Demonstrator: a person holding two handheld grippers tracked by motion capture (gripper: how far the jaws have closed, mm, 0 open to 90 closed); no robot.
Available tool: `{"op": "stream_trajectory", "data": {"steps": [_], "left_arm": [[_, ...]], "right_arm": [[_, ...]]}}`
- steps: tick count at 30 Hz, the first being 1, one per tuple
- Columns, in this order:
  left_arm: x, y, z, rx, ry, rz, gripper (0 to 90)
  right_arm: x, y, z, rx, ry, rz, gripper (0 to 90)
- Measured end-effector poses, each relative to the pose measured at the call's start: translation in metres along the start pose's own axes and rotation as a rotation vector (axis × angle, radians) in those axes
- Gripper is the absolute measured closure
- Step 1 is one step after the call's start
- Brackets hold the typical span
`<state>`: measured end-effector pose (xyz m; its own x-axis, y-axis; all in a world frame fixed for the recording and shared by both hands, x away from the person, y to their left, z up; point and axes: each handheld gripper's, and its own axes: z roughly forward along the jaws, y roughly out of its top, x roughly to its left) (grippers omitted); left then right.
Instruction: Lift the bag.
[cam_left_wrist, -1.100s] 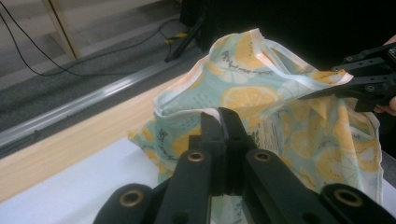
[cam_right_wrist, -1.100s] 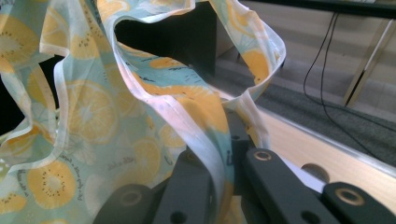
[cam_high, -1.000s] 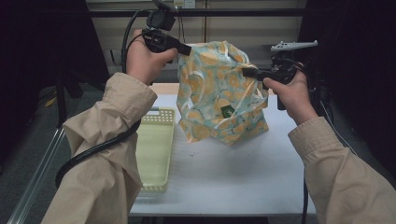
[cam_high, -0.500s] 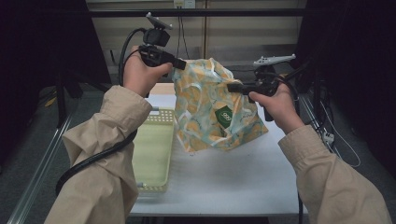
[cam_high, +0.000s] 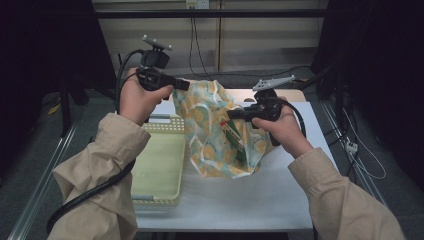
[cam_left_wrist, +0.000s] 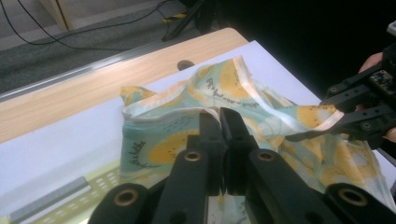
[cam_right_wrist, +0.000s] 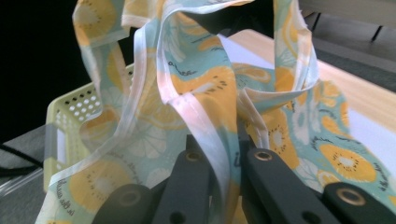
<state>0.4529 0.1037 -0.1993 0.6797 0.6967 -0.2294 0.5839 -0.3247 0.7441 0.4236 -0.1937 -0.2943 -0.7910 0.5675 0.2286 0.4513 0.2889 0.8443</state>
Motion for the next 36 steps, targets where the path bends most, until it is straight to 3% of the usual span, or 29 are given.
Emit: {"op": "stream_trajectory", "data": {"steps": [6,10,17,21,27,31,36], "left_arm": [[0.001,-0.022,-0.001,-0.018,-0.036,-0.006,86.4],[0.003,-0.033,-0.002,-0.028,-0.037,-0.012,78.2],[0.011,-0.041,0.003,-0.031,0.002,-0.017,32.7],[0.015,-0.044,0.006,-0.023,0.014,-0.007,17.2],[0.018,-0.049,0.01,-0.01,0.004,0.018,11.0],[0.02,-0.051,0.01,-0.019,-0.021,0.029,9.0],[0.023,-0.055,0.004,-0.015,-0.039,0.048,6.6]], "right_arm": [[0.01,-0.013,0.007,0.012,0.042,-0.005,89.3],[0.014,-0.02,0.011,0.015,0.057,-0.007,88.2],[0.015,-0.025,0.006,-0.024,0.045,0.033,57.0],[0.013,-0.025,-0.003,-0.01,-0.004,0.025,41.8],[0.009,-0.025,-0.013,0.01,-0.026,0.032,29.0],[0.008,-0.027,-0.018,0.026,-0.058,0.029,26.2],[0.004,-0.029,-0.028,0.027,-0.064,0.029,25.6]]}}
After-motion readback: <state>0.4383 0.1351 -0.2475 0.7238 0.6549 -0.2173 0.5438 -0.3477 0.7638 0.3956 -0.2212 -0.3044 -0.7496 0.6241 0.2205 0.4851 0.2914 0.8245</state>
